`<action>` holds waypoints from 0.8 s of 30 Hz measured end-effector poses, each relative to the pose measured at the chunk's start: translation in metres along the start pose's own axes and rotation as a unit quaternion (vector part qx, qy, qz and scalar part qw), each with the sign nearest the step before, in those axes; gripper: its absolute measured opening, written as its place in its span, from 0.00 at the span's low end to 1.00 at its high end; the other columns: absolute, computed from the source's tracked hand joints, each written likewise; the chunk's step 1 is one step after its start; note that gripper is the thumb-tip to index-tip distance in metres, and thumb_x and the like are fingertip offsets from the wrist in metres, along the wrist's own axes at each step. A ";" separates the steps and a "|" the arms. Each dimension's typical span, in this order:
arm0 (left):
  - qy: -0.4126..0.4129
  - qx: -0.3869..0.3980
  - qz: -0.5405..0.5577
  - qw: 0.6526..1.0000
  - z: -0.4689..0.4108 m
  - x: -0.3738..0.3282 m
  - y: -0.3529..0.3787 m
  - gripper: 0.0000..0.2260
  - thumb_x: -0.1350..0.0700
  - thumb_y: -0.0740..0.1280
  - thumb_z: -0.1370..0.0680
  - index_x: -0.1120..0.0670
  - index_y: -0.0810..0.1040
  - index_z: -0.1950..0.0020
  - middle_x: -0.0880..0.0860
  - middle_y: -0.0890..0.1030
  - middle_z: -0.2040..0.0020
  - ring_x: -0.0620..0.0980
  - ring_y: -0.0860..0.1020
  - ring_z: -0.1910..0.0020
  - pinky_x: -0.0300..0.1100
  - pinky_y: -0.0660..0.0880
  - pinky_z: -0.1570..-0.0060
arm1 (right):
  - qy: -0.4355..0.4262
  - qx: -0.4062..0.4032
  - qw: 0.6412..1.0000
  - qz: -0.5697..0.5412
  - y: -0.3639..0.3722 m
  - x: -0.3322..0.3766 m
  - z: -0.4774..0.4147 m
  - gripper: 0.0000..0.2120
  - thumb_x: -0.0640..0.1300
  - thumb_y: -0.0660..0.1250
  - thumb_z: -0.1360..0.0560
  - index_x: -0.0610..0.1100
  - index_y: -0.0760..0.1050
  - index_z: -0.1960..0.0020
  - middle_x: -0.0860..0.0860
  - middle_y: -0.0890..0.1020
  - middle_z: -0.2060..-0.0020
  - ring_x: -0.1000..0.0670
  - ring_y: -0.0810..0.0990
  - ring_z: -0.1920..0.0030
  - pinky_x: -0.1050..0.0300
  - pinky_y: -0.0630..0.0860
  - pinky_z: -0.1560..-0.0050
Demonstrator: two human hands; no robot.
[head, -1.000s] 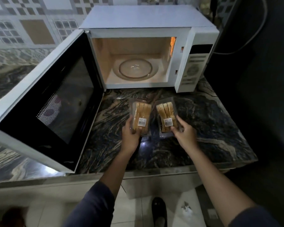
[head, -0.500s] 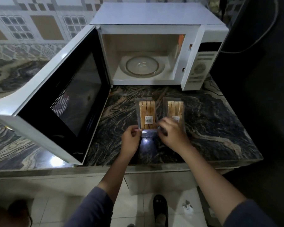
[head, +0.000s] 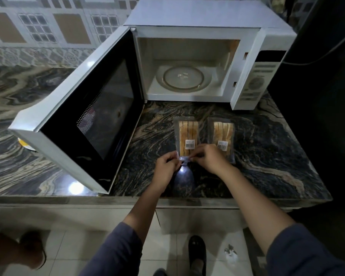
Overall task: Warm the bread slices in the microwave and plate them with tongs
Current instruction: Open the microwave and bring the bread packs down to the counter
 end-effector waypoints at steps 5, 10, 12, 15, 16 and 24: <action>0.002 -0.003 -0.026 1.000 0.000 0.003 -0.002 0.11 0.66 0.66 0.25 0.61 0.78 0.43 0.59 0.81 0.45 0.55 0.78 0.45 0.49 0.73 0.40 | 0.038 -0.010 0.999 0.020 -0.002 0.004 0.001 0.05 0.46 0.70 0.28 0.53 0.83 0.53 0.55 0.83 0.48 0.51 0.79 0.47 0.56 0.75 0.46; 0.027 -0.015 -0.039 0.999 0.004 0.000 0.001 0.15 0.66 0.67 0.25 0.63 0.76 0.39 0.60 0.82 0.45 0.55 0.80 0.45 0.48 0.74 0.42 | 0.073 -0.007 0.997 0.018 -0.002 0.009 0.001 0.05 0.47 0.70 0.28 0.53 0.83 0.53 0.55 0.82 0.47 0.51 0.78 0.46 0.57 0.74 0.45; 0.026 -0.029 -0.036 0.999 0.005 0.000 0.002 0.15 0.65 0.68 0.26 0.63 0.76 0.39 0.60 0.82 0.46 0.56 0.80 0.45 0.49 0.75 0.42 | 0.076 -0.006 0.997 0.025 -0.002 0.011 0.001 0.05 0.47 0.70 0.28 0.53 0.82 0.53 0.54 0.82 0.46 0.50 0.79 0.46 0.56 0.75 0.44; 0.021 -0.052 -0.023 0.998 0.007 -0.002 0.004 0.14 0.66 0.69 0.27 0.65 0.77 0.41 0.61 0.82 0.47 0.54 0.80 0.49 0.44 0.76 0.45 | 0.076 -0.003 0.996 0.038 -0.003 0.012 0.001 0.05 0.49 0.70 0.28 0.54 0.82 0.53 0.54 0.83 0.47 0.49 0.79 0.45 0.52 0.75 0.42; 0.019 -0.058 -0.015 0.998 0.007 -0.003 0.005 0.13 0.67 0.69 0.28 0.65 0.78 0.43 0.61 0.82 0.49 0.53 0.81 0.51 0.43 0.77 0.47 | 0.076 -0.002 0.996 0.042 -0.004 0.012 0.000 0.05 0.49 0.70 0.28 0.54 0.82 0.53 0.54 0.83 0.47 0.49 0.79 0.45 0.52 0.75 0.42; -0.023 -0.103 -0.008 0.994 0.005 -0.007 0.009 0.12 0.71 0.67 0.28 0.65 0.80 0.46 0.60 0.82 0.53 0.53 0.79 0.55 0.44 0.77 0.50 | 0.054 0.011 0.992 0.117 -0.009 0.019 0.000 0.07 0.48 0.69 0.27 0.55 0.82 0.51 0.53 0.83 0.48 0.48 0.79 0.47 0.54 0.76 0.44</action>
Point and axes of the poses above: each hand's wrist, its own z-axis away from the middle knuckle, its own y-axis out of the palm, x = y × z, the point moved 2 cm from there along -z, towards the middle knuckle
